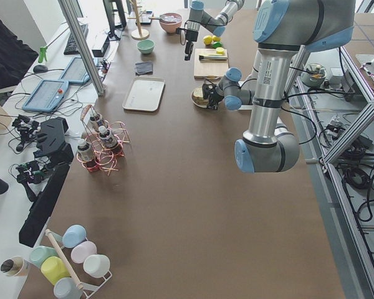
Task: Make sandwich and place on tray
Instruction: 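Grasp the plate rim with the left gripper and lift it, then carry the plate with the left gripper and lower it onto the cream tray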
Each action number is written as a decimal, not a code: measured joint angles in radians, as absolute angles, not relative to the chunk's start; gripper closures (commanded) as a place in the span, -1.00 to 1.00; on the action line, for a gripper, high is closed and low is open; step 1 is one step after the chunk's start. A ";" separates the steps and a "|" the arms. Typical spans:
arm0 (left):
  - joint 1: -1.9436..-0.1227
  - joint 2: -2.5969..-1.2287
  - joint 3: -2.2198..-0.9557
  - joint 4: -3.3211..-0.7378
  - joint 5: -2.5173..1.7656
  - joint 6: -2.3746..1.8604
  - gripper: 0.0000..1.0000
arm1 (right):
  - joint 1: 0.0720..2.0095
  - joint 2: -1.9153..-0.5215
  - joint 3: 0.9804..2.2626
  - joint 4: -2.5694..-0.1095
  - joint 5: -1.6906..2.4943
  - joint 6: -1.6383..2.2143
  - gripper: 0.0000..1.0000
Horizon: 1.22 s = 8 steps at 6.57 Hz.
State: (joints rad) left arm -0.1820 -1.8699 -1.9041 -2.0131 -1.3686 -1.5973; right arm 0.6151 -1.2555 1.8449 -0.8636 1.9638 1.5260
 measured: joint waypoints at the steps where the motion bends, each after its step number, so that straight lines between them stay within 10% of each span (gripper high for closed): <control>1: -0.199 -1.875 -1.925 -2.013 -1.398 -1.597 1.00 | 0.615 -1.255 1.844 -0.863 1.965 1.525 -0.99; 5: -0.335 -1.941 -1.929 -2.008 -1.503 -1.656 1.00 | 0.684 -1.332 1.905 -0.853 2.094 1.517 -0.99; 8: -0.430 -2.131 -1.704 -2.008 -1.504 -1.824 1.00 | 0.785 -1.450 1.986 -0.850 2.221 1.513 -0.99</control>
State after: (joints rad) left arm -0.4298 -2.1306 -1.7044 -2.0084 -1.5044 -1.8245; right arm 0.7847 -1.4498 1.9858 -0.8500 2.2205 1.5131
